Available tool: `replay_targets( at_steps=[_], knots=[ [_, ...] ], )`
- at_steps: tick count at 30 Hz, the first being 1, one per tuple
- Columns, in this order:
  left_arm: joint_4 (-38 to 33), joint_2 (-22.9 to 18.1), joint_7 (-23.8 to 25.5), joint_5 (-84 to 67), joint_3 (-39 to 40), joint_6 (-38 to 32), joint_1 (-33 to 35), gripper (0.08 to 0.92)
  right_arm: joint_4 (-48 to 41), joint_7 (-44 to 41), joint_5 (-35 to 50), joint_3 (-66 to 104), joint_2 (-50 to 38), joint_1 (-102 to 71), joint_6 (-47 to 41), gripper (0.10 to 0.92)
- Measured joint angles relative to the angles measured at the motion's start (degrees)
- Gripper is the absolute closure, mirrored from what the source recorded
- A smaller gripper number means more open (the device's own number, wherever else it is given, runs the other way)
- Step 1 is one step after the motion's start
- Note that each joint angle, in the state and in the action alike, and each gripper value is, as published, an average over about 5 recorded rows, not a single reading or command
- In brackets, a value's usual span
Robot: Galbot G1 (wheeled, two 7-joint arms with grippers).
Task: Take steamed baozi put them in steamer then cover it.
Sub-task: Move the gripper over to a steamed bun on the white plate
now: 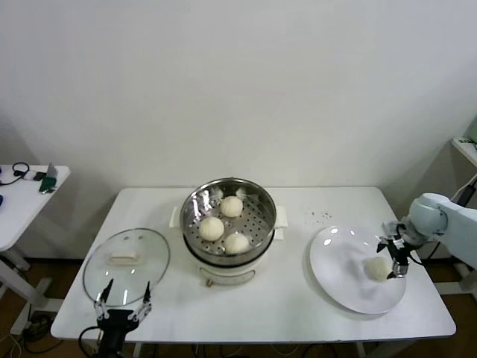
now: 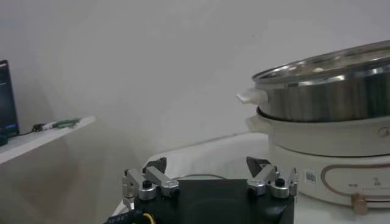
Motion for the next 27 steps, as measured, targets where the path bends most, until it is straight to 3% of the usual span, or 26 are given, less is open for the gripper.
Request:
replay_targets(
  at_steps=[12,27],
  knots=[
    [0.1,-0.1,0.0,0.3,0.2,0.5,-0.7,0.177,-3.4,0.1,-2.1,3.8,2.2,-4.0,0.2,0.207],
    [0.1,-0.3,0.0,0.5,0.3,0.5,-0.7,0.177,-3.2,-0.6,0.2,3.3,1.8,-3.1,-1.0,0.352]
  ],
)
